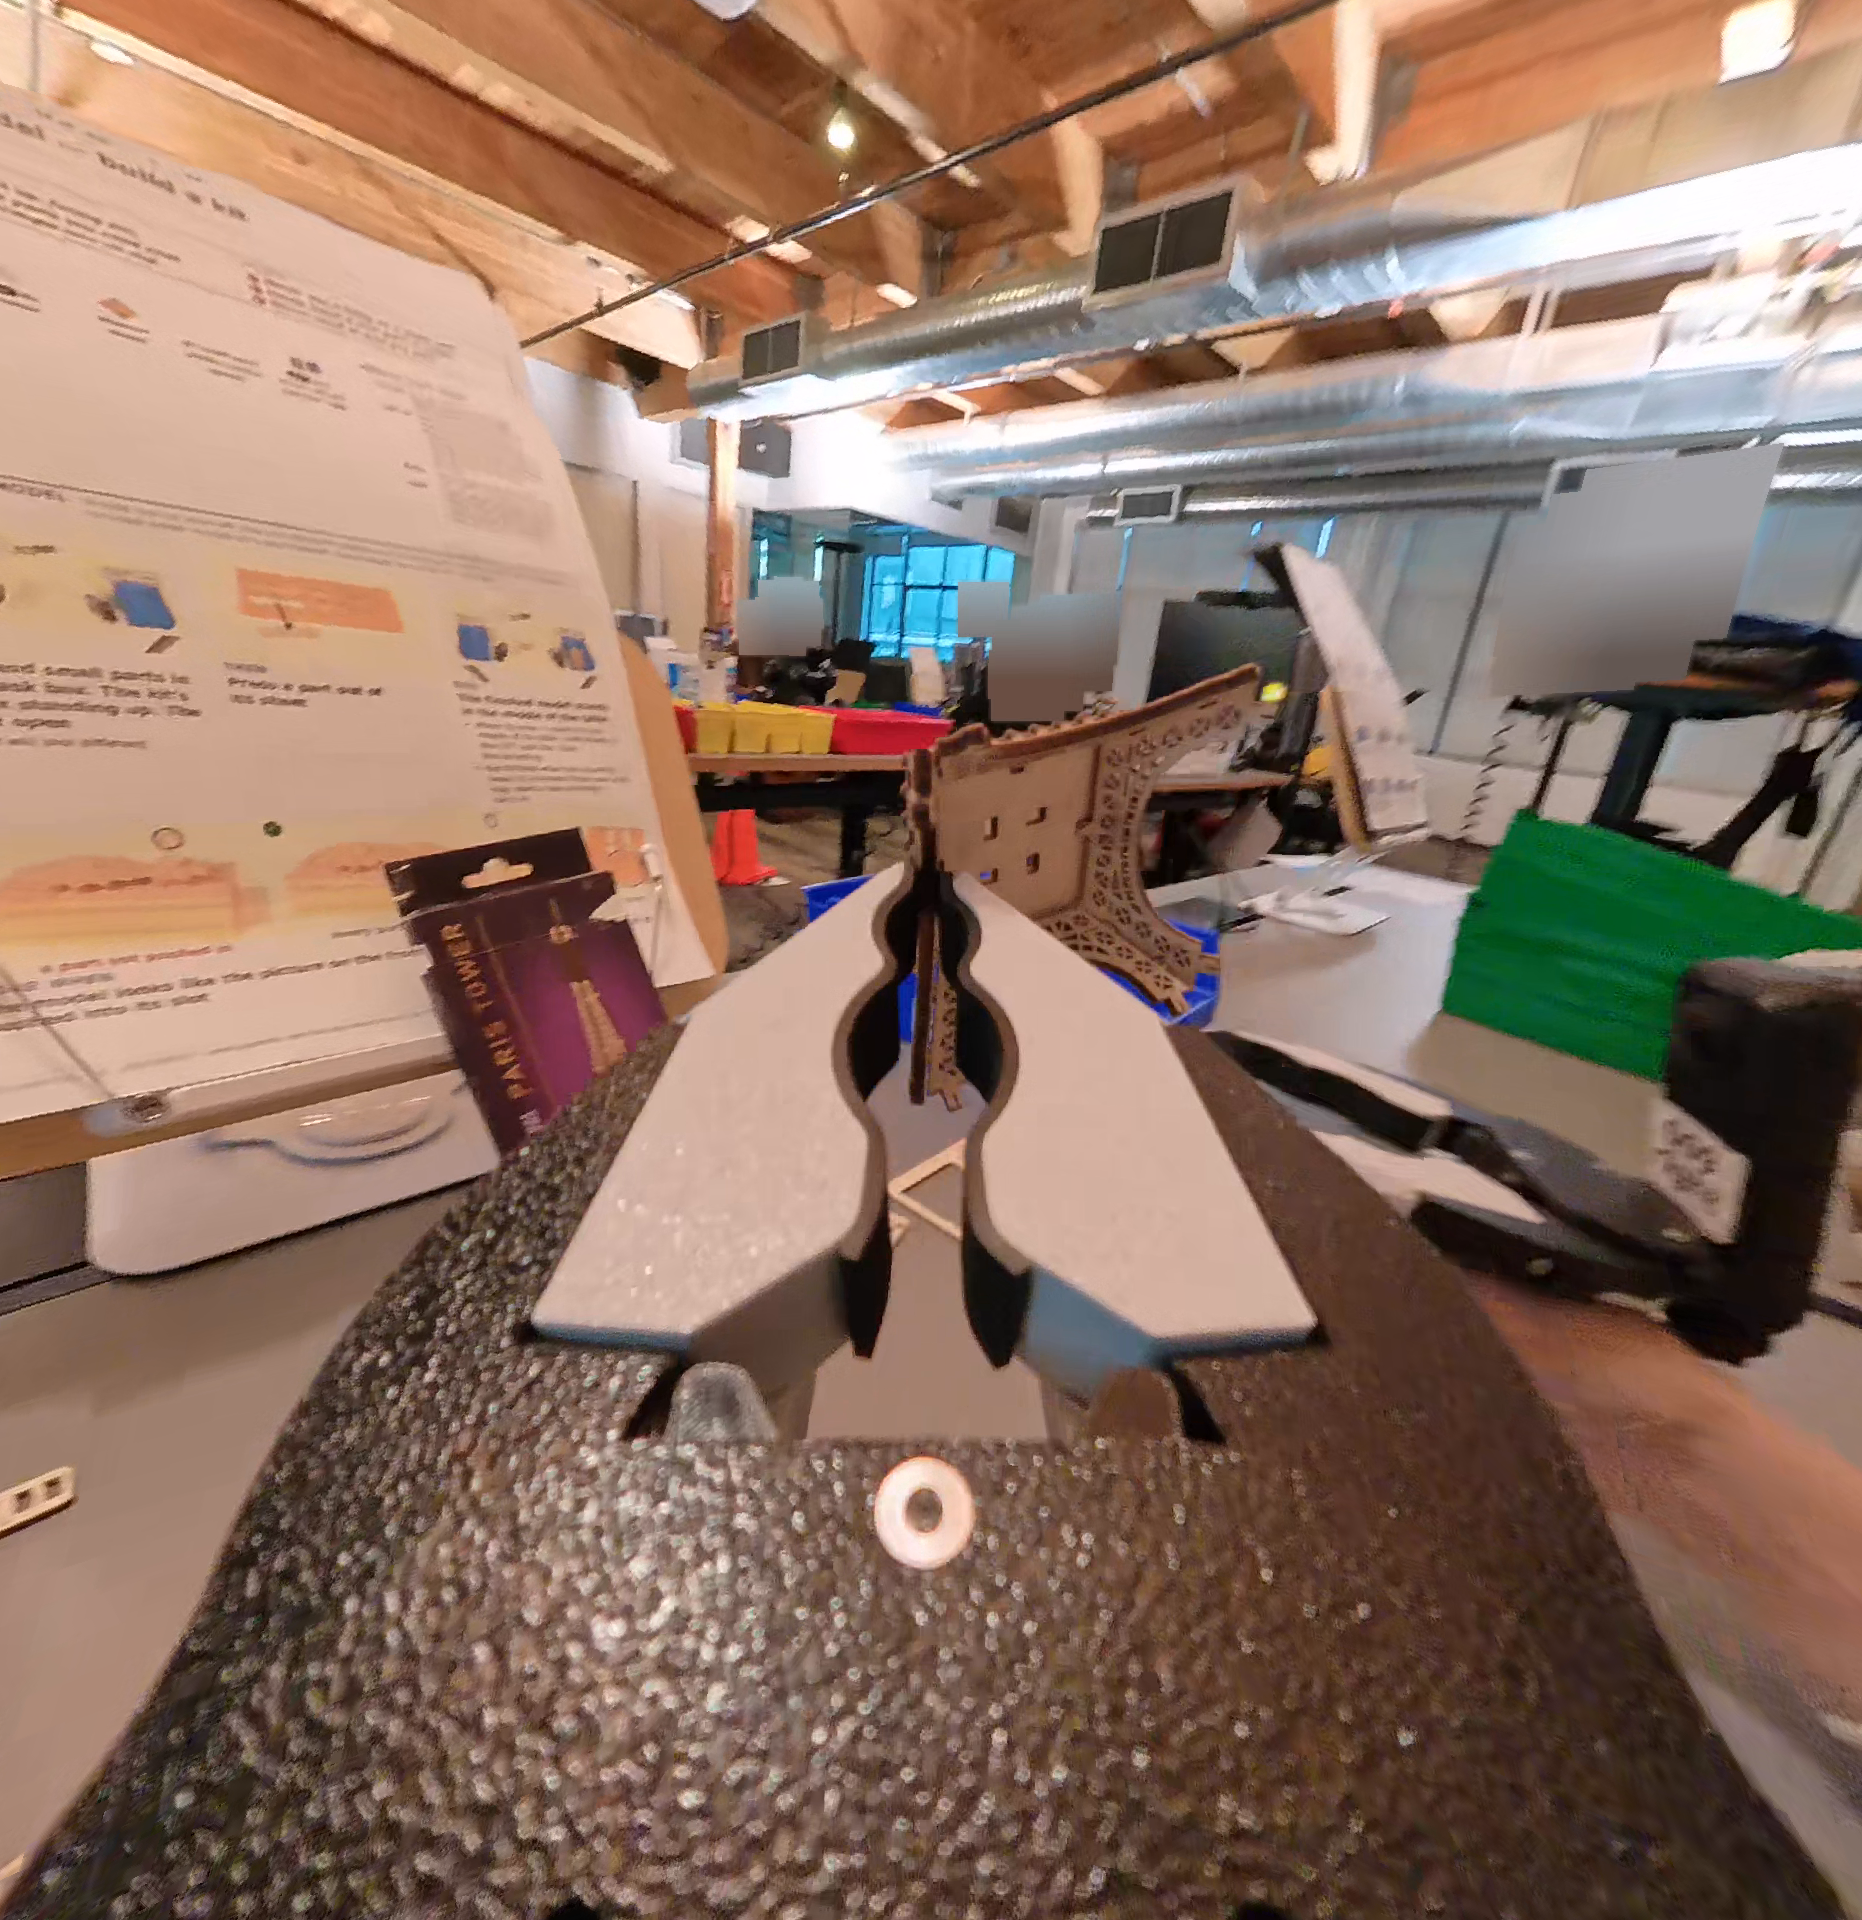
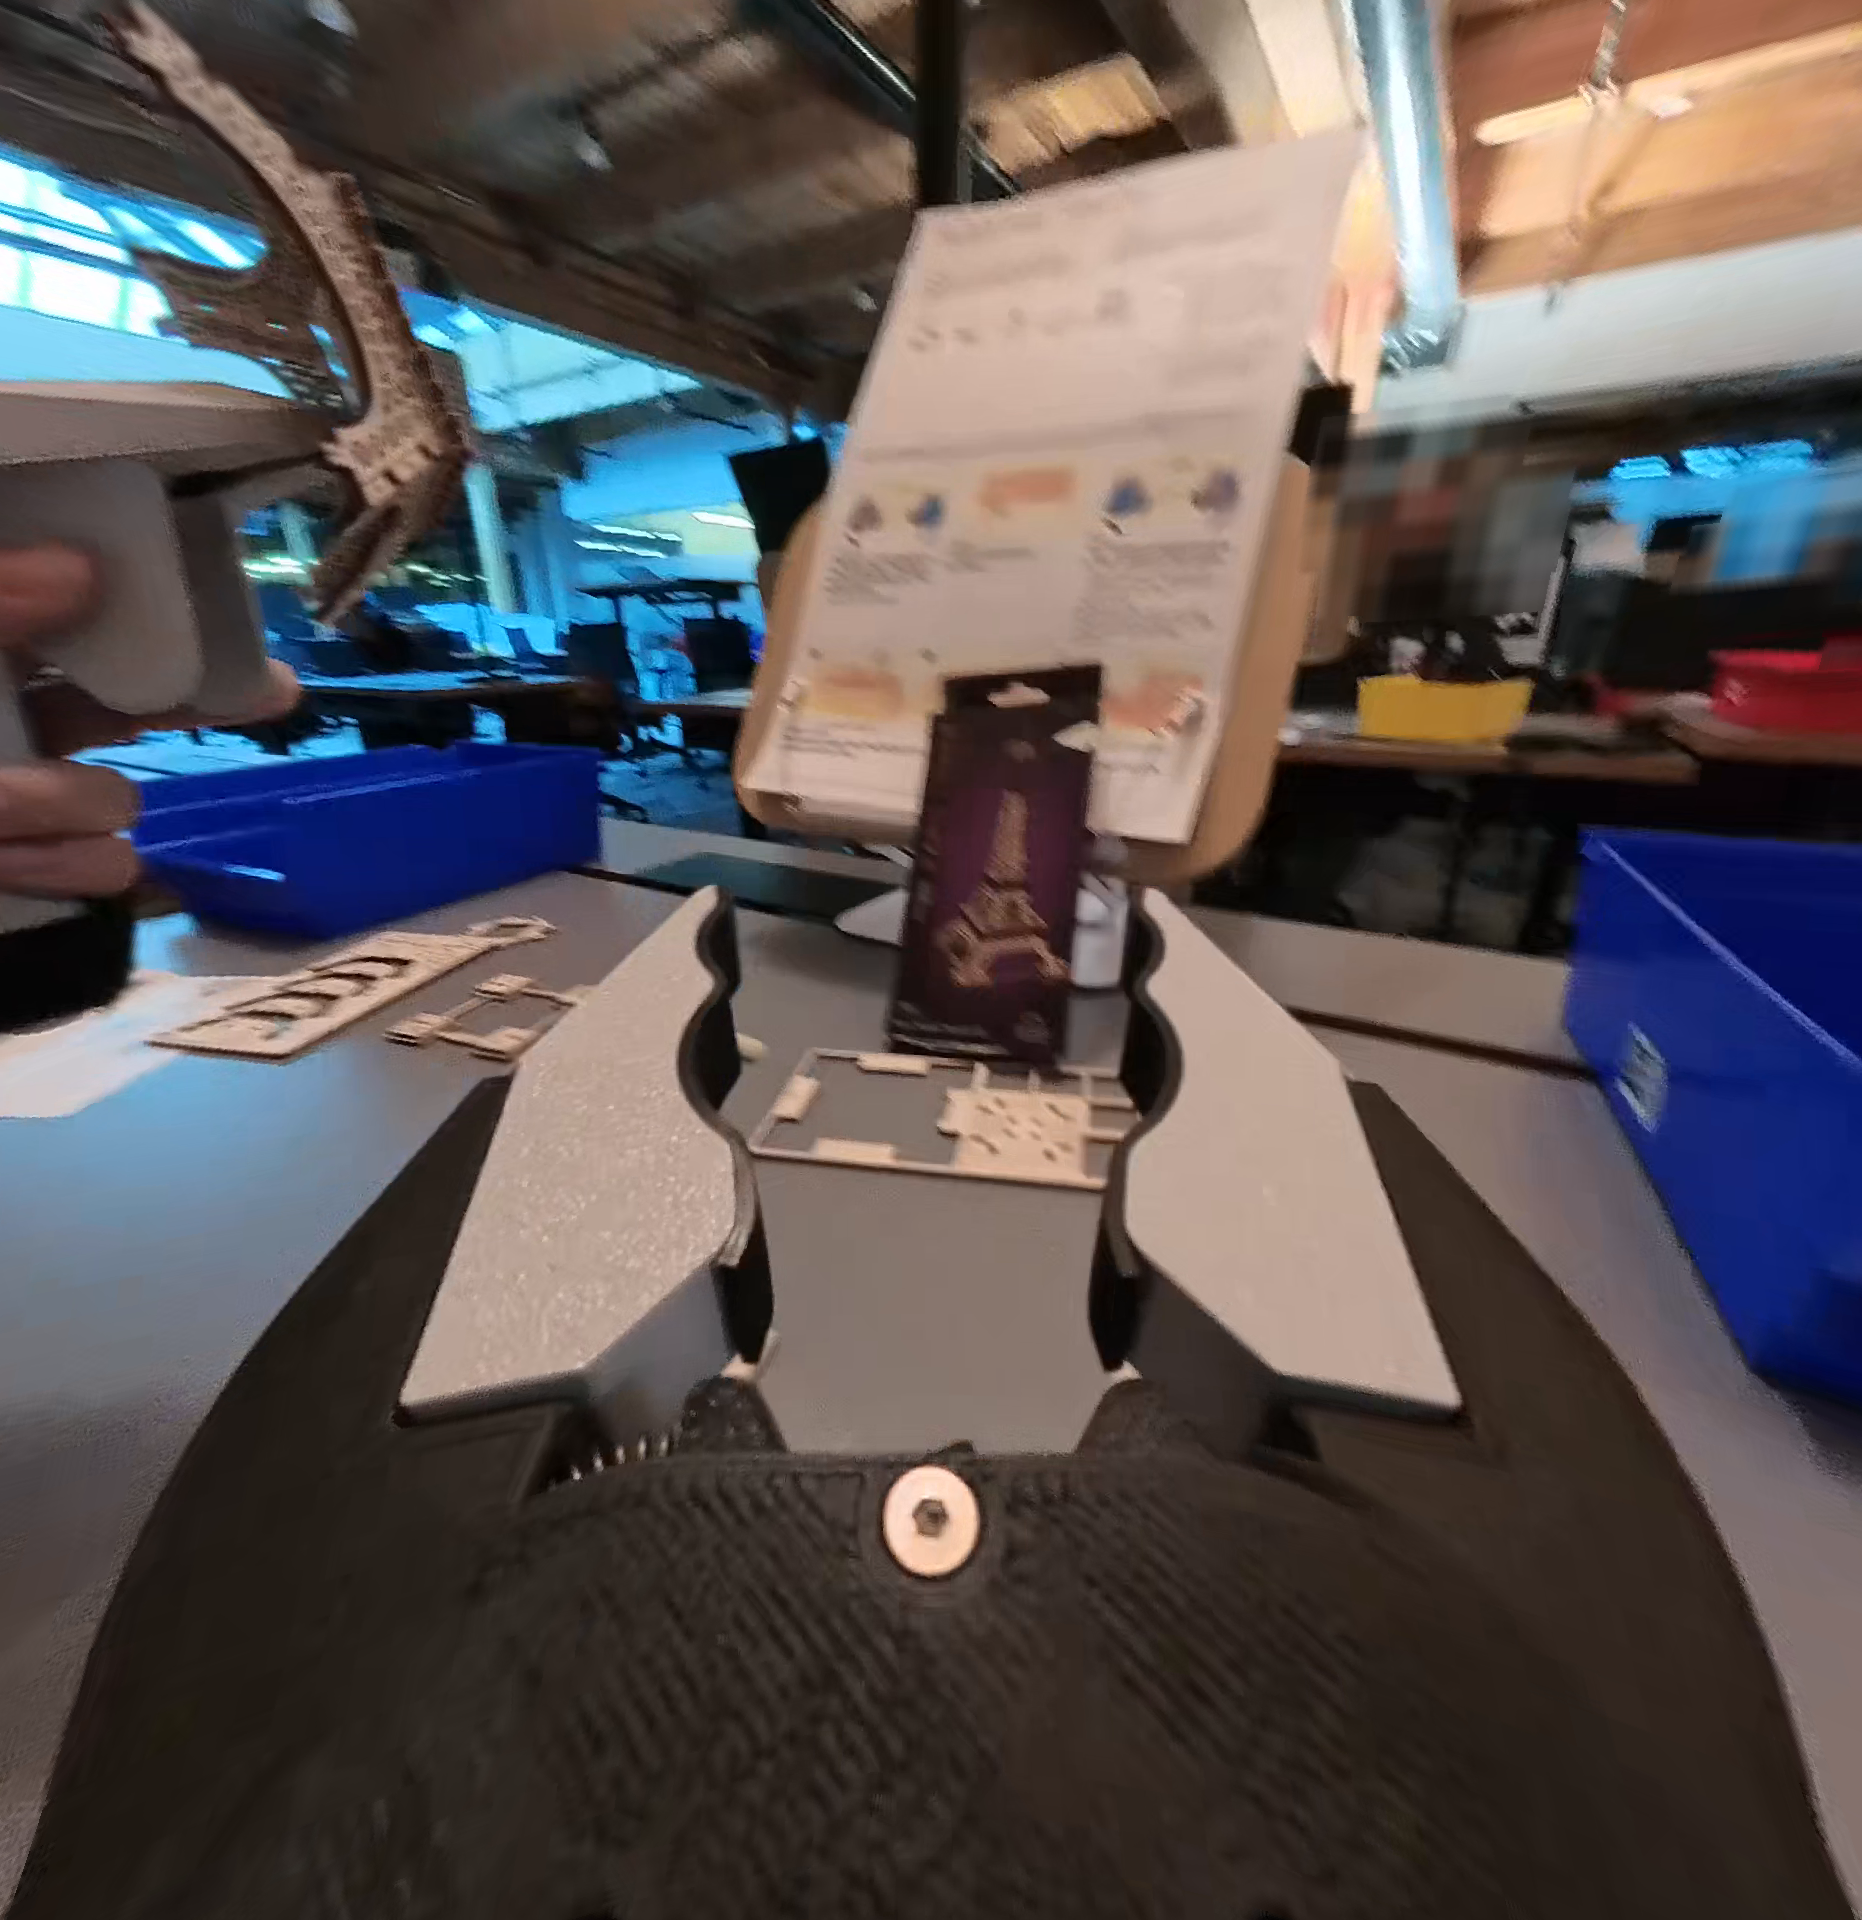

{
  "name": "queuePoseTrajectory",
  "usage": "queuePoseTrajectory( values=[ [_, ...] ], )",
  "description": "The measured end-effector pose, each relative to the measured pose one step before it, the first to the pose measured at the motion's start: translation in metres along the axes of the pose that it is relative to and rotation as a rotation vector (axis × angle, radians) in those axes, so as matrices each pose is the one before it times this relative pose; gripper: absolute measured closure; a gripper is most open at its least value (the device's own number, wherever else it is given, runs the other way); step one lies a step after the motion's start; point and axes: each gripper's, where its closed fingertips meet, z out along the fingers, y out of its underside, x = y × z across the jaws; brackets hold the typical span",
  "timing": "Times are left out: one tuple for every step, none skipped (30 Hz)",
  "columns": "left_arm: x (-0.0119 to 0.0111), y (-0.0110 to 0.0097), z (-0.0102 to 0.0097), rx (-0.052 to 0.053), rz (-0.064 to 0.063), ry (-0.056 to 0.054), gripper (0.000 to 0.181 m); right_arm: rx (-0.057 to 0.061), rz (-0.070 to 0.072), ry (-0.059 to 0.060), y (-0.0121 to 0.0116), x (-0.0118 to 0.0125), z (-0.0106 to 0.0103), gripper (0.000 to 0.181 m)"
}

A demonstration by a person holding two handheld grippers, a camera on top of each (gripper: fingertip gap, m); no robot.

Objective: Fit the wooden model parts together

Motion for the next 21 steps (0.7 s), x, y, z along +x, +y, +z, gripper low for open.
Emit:
queuePoseTrajectory(
  values=[
    [-0.00339,0.0059,0.00536,-0.0109,0.0207,-0.02,0.181,-0.0191,0.0038,0.0246,0.00593,0.01142,-0.00279,0.103],
    [-0.00248,0.00562,0.00556,-0.009,0.0193,-0.0206,0.181,-0.0061,-0.0074,0.0172,0.00422,0.00985,-0.00223,0.097],
    [-0.0012,0.00539,0.0057,-0.0068,0.0216,-0.019,0.181,0.0082,-0.0152,0.0145,0.00225,0.00855,-0.0026,0.093],
    [0.00046,0.00516,0.00578,-0.0048,0.0191,-0.0141,0.181,0.011,-0.0071,0.0209,0.0009,0.00812,-0.00354,0.092],
    [0.00198,0.00473,0.006,-0.005,0.0092,-0.0074,0.181,0.0159,0.0076,0.0233,-0.00105,0.00734,-0.00341,0.091],
    [0.00298,0.00463,0.00614,-0.0061,-0.0001,-0.0016,0.181,0.0171,0.0164,0.0163,-0.00181,0.00559,-0.00264,0.092],
    [0.00313,0.00427,0.0064,-0.0071,-0.0057,-0.0004,0.181,0.0065,0.0191,0.0126,-0.00089,0.00407,-0.00163,0.092],
    [0.00348,0.00426,0.00674,-0.009,-0.0084,0.003,0.181,-0.0012,0.0147,0.0037,-0.00041,0.00149,-0.00076,0.092],
    [0.00432,0.00432,0.00684,-0.0136,-0.0091,0.0091,0.181,0.0018,0.003,-0.0087,-0.00078,-0.00177,-0.00002,0.092],
    [0.00472,0.00394,0.00672,-0.0164,-0.0062,0.0119,0.181,0.0039,-0.0084,-0.0075,-0.00077,-0.00276,0.00031,0.093],
    [0.00481,0.0026,0.00601,-0.0122,-0.0014,0.0126,0.181,0.0006,-0.0199,0.0012,-0.00036,-0.00202,0.0006,0.094],
    [0.00452,0.0012,0.00546,-0.0065,0.0014,0.0114,0.181,-0.0052,-0.0284,0.0002,0.0007,-0.00203,0.00064,0.095],
    [0.00358,0.00037,0.00469,-0.004,0.0033,0.0075,0.181,-0.0087,-0.0272,-0.0057,0.00102,-0.00253,0.0006,0.096],
    [0.00342,0.00032,0.00416,-0.0043,0.0059,0.0073,0.181,-0.0076,-0.0172,-0.0032,0.00061,-0.00139,0.00035,0.095],
    [0.00337,0.0004,0.00357,-0.0057,0.0075,0.01,0.181,-0.0015,-0.0077,0.0003,-0.00063,-0.00015,-0.00011,0.096],
    [0.00302,0.00029,0.00305,-0.0037,0.0052,0.0089,0.181,0.0081,0.0014,0.0042,-0.00191,0.00123,-0.00085,0.096],
    [0.00228,-0.00023,0.00238,-0.0004,0.0009,0.0069,0.181,0.0116,0.0092,0.0044,-0.00211,0.00214,-0.00126,0.097],
    [0.002,-0.0001,0.00166,0.0001,0.0,0.0064,0.181,0.0083,0.0143,0.0044,-0.00155,0.00292,-0.00148,0.098],
    [0.00142,0.00003,0.00118,-0.0005,0.0004,0.0047,0.181,0.0059,0.0213,0.0077,-0.00112,0.00394,-0.00144,0.1],
    [0.00081,-0.00008,0.00052,0.0004,-0.001,0.0024,0.181,0.0072,0.026,0.0056,-0.001,0.0038,-0.00127,0.1],
    [0.00101,0.00006,-0.00004,0.001,-0.0019,0.0033,0.181,0.0091,0.0276,0.0008,-0.001,0.00275,-0.00111,0.102]
  ],
)
